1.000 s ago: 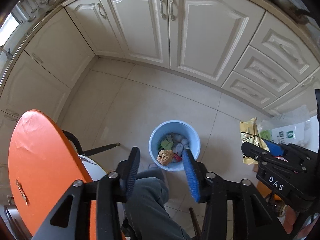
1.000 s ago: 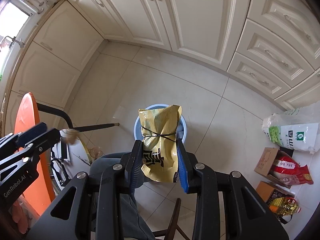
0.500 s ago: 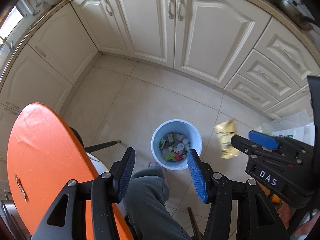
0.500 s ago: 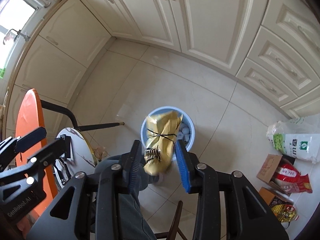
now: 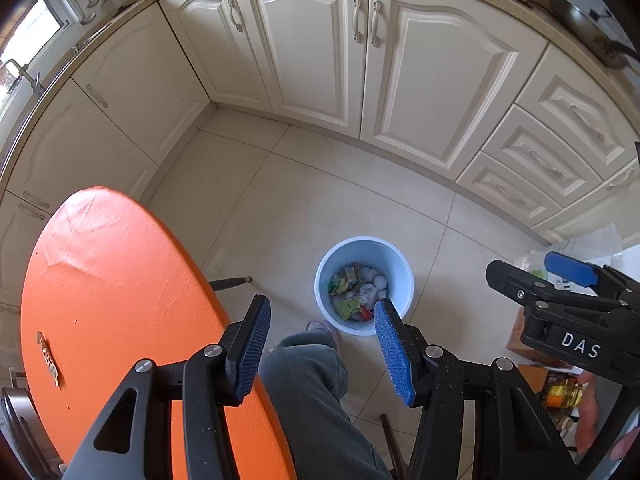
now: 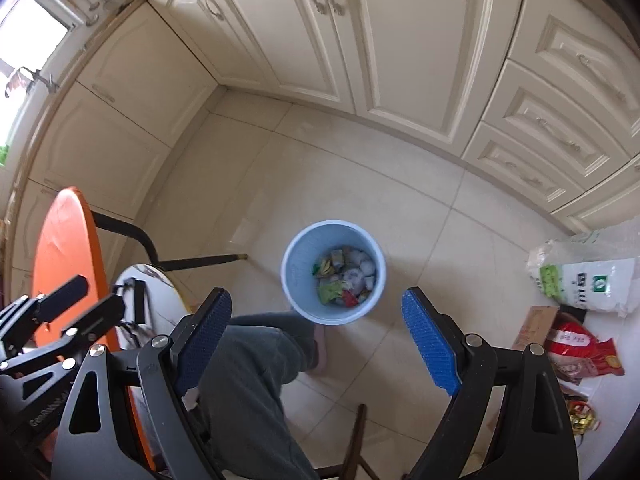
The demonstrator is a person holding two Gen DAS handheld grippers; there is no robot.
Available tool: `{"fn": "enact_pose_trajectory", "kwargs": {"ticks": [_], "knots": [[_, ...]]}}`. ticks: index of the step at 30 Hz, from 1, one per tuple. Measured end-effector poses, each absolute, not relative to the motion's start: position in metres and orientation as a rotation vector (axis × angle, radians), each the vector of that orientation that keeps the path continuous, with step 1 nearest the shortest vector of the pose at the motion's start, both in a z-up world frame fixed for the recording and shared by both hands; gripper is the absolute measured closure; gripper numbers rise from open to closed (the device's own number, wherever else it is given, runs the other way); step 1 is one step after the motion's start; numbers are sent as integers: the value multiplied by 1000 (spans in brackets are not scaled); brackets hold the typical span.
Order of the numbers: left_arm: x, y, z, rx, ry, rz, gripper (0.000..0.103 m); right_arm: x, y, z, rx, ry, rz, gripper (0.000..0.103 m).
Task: Collect trash
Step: 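Move both open grippers back over the red-and-white checkered sachet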
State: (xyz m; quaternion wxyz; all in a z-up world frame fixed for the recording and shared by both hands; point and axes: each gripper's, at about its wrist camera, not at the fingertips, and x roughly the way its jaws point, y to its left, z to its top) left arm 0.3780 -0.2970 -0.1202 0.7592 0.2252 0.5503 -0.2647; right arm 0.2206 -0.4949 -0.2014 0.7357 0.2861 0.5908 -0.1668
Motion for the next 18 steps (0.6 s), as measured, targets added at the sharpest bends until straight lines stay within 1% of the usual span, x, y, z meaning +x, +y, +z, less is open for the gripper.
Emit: {"fn": "enact_pose_trajectory", "kwargs": {"ticks": [10,18], "knots": [[360,-239,-92,437,1183,-546,53,213,-466,-166,559,1265,-357,14],[348,-143,-58,334,1148,-466,53,232,-403,-134,478,1246,-272,14]]}}
